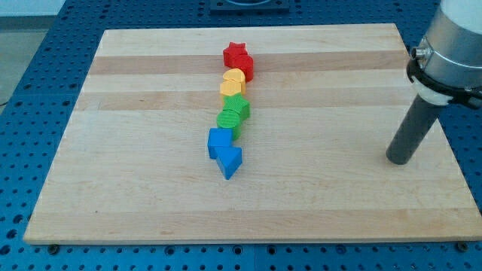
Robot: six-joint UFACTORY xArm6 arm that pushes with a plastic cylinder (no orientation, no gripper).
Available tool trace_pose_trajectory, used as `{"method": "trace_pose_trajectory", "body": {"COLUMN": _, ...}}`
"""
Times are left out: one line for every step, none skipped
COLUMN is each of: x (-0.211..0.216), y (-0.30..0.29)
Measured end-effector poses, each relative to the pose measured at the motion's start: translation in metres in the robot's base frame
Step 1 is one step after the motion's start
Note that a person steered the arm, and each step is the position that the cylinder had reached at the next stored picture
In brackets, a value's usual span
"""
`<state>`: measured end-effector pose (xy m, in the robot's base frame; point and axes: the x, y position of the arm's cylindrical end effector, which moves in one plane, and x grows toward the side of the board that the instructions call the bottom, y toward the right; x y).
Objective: Move the arm to the center
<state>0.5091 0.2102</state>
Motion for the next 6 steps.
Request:
{"method": "trace_pose_trajectory", "body": {"x": -0.006, "y": 0.000}}
{"method": "trace_pose_trajectory", "body": {"x": -0.019, "y": 0.000}}
{"method": "trace_pose_trajectory", "body": {"x": -0.029, "y": 0.000}}
{"method": "trace_pose_trajectory", "body": {"x": -0.044, "y": -0.001}}
{"method": "trace_pose_trajectory", "body": {"x": -0.104, "y": -0.040}}
{"method": "trace_pose_trajectory", "body": {"x": -0.141, "y": -0.092}}
